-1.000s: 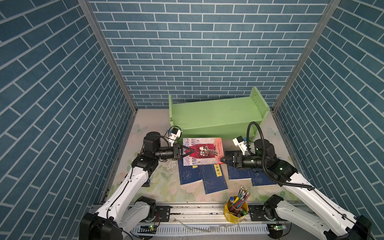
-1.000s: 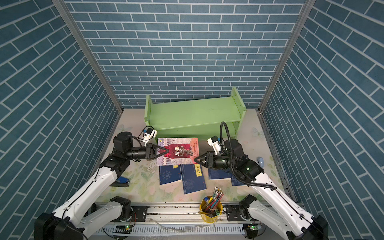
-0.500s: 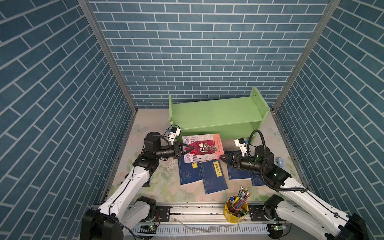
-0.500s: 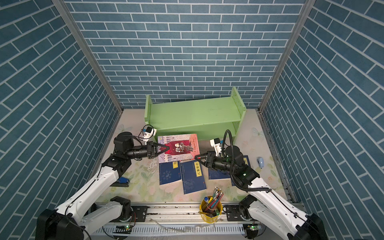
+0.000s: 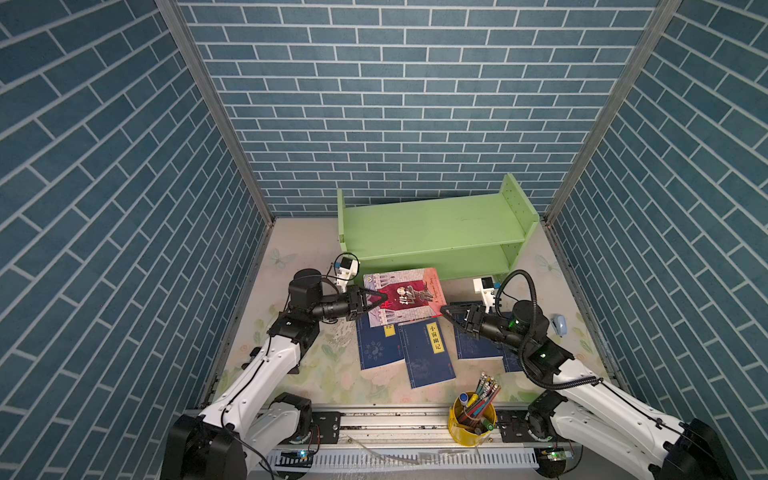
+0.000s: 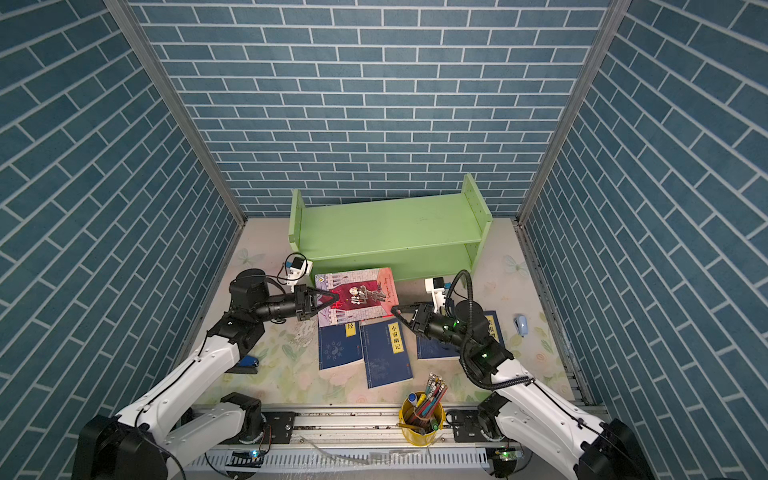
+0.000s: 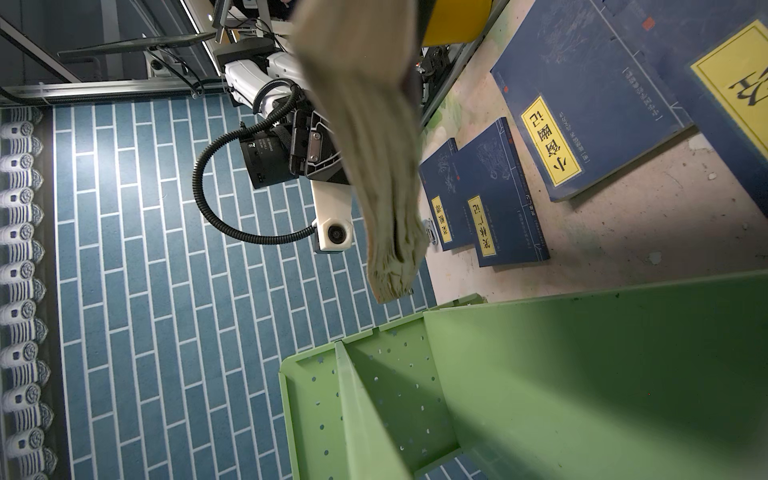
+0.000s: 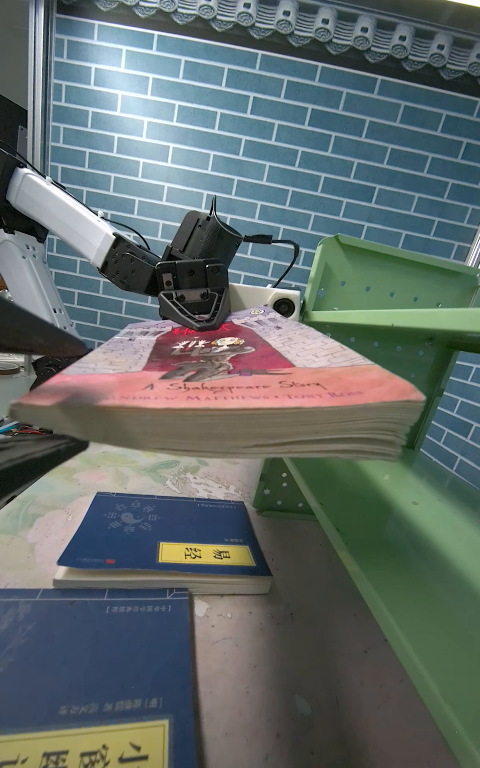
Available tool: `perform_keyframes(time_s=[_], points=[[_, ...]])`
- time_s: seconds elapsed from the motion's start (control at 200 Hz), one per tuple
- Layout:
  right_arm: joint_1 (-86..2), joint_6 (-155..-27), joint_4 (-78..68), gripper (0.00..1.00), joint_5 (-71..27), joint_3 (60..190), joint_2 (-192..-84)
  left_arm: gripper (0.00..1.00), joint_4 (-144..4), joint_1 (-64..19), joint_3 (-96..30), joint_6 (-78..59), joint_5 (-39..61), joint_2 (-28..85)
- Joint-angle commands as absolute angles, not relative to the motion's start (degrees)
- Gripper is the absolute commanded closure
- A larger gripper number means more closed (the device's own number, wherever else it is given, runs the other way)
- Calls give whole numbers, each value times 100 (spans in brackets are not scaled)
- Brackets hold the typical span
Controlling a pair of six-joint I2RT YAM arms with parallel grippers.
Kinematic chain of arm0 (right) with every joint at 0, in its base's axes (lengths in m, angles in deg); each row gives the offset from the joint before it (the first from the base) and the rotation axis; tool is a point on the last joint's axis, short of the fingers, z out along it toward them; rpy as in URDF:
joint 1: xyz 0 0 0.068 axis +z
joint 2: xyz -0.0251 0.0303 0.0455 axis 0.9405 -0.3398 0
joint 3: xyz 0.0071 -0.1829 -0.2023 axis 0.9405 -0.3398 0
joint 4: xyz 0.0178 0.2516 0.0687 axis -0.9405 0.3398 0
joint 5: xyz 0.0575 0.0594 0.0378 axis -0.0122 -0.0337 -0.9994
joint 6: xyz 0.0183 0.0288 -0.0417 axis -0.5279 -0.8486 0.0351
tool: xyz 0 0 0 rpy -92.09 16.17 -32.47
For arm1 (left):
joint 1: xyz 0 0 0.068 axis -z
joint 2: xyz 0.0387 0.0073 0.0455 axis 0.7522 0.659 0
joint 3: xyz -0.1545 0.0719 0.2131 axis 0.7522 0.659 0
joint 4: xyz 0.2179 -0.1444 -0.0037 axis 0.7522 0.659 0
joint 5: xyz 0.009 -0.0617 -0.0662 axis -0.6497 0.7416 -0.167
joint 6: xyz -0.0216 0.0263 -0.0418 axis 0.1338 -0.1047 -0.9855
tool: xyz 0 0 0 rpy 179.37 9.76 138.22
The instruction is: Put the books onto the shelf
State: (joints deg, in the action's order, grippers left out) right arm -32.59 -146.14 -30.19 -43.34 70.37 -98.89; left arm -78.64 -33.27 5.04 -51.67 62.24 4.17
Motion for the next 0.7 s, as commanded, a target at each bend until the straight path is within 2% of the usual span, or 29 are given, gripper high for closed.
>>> perform_keyframes(time_s=[0.0, 0.46, 0.695], points=[[-3261, -14854, -3658, 68, -4242, 7040, -9954, 100, -8264, -3340, 535, -5309, 6106, 473], [-3243, -15059, -4559, 74, -4102, 6952, -10593, 100, -8428, -3313, 761, -5427, 5905, 476], [-3218, -15170, -4880, 73, -4034, 6923, -10854, 100, -8383, -3305, 793, -5294, 5859, 493]])
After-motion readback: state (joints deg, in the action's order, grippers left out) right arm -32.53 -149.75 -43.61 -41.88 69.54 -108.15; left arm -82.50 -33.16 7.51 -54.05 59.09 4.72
